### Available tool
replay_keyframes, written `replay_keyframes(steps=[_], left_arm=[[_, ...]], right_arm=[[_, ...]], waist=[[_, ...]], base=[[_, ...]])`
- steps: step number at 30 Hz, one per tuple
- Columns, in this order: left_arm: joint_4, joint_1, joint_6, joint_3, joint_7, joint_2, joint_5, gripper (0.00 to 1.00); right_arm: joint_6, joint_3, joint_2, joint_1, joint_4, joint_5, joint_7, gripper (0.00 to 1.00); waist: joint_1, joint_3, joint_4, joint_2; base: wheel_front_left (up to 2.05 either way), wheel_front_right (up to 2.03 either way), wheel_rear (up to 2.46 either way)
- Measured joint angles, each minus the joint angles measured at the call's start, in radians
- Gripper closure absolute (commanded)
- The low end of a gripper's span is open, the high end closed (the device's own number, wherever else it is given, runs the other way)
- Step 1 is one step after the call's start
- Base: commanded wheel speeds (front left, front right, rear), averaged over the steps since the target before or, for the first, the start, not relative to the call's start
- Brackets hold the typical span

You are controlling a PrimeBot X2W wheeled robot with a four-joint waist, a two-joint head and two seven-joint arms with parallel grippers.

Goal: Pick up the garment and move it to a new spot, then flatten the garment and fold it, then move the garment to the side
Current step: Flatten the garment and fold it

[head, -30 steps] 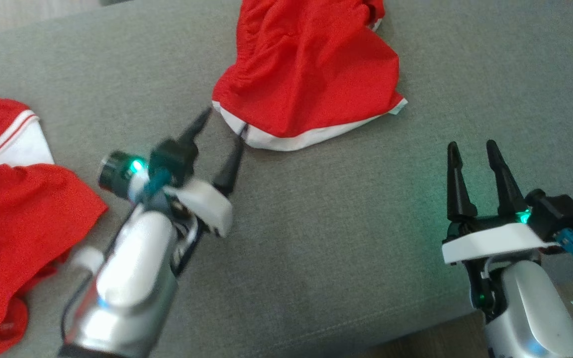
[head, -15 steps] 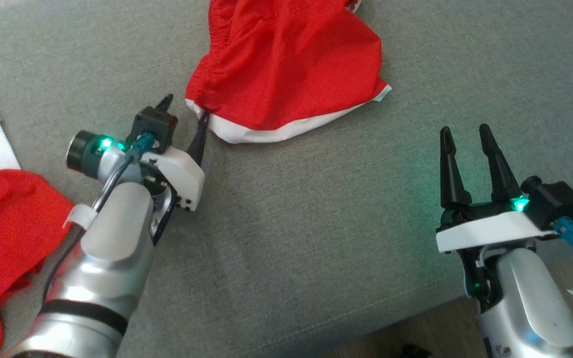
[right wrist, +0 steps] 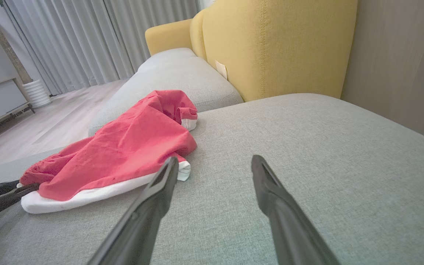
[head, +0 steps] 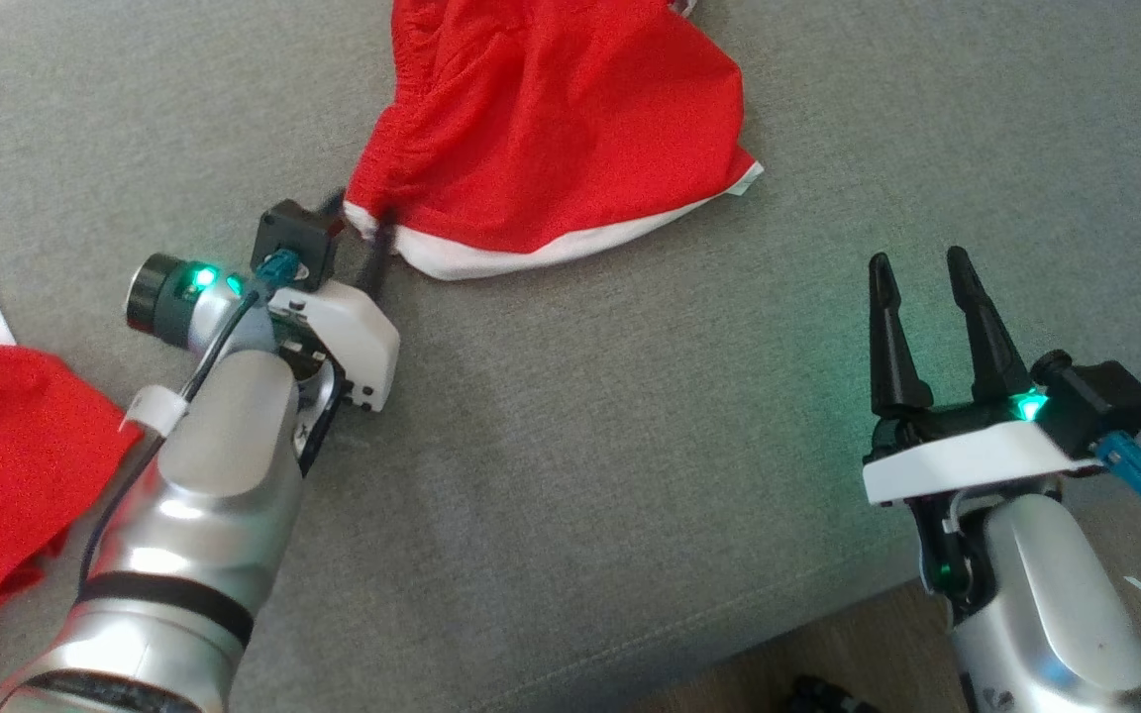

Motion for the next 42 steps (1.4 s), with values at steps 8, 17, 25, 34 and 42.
replay_keyframes(steps=[8,17,25,34,42], left_arm=[[-0.104,0.003,-0.004,-0.005,-0.001,-0.015,-0.014,1.0],[-0.249,0.078,0.024,-0.03,-0.001,-0.032,-0.021,1.0],[-0.304,0.103,0.055,-0.039,-0.001,-0.041,-0.045,1.0],[-0.316,0.109,0.071,-0.065,-0.001,-0.048,-0.069,1.0],[-0.318,0.11,0.075,-0.077,-0.001,-0.048,-0.075,1.0]], right_arm=[[0.0,-0.007,0.0,-0.019,0.054,-0.037,0.0,0.0],[0.0,-0.026,-0.001,-0.169,0.233,-0.293,0.106,0.0],[0.0,-0.046,-0.002,-0.278,0.413,-0.439,0.156,0.0],[0.0,-0.079,-0.004,-0.304,0.495,-0.073,0.142,0.0],[0.0,-0.028,-0.004,-0.308,0.534,0.137,0.123,0.0]], waist=[[0.0,-0.014,0.038,0.0],[0.0,-0.028,0.115,0.0],[0.0,-0.021,0.168,0.0],[0.0,-0.028,0.184,0.0],[0.0,-0.024,0.183,0.0]], base=[[0.0,0.0,0.0],[0.0,0.0,0.0],[0.0,0.0,0.0],[0.0,0.0,0.0],[0.0,0.0,0.0]])
